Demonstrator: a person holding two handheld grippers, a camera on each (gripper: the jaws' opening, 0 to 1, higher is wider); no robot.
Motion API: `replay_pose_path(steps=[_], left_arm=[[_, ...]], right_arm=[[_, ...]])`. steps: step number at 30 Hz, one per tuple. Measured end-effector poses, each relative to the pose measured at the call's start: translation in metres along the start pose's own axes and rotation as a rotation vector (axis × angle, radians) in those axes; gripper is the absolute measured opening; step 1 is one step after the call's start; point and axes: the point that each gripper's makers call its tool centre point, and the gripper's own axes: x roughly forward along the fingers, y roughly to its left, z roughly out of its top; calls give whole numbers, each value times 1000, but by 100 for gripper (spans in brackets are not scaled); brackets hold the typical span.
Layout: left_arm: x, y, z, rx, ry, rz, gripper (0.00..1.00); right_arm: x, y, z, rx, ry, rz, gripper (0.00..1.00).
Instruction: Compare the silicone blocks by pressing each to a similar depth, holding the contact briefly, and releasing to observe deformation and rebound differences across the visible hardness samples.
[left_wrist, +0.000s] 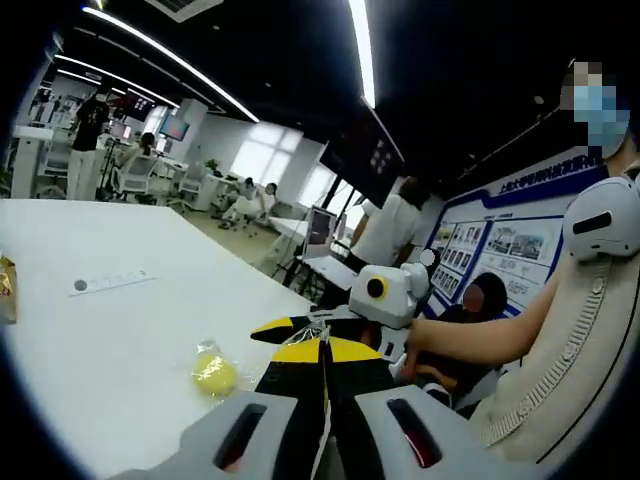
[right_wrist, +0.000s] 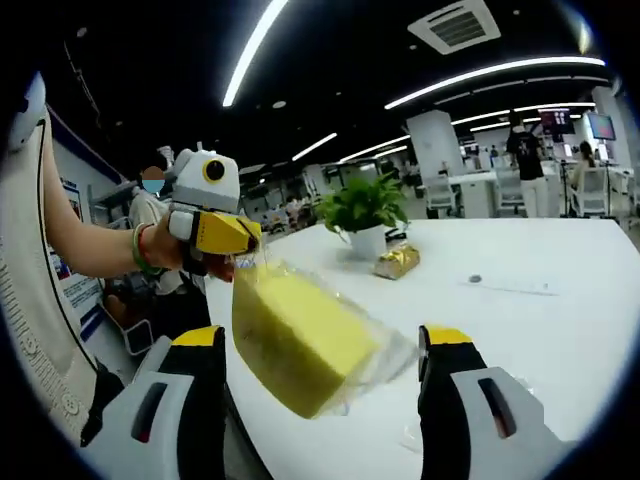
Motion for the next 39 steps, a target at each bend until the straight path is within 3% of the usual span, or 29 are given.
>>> replay_pose_path(steps=[9, 17, 29, 39], left_arm=[[-2, -2, 8, -19, -32, -57, 0], [-6, 10, 10, -27, -50, -21, 0], [-10, 20, 12, -15, -61, 15, 0], [-13, 21, 6, -11, -50, 36, 0]], right_arm=[[13, 12, -9, 22, 46, 80, 58], [10, 7, -2, 21, 12, 71, 42], [7, 11, 2, 7, 21, 54, 18], [9, 15, -5, 8, 60, 53, 8]])
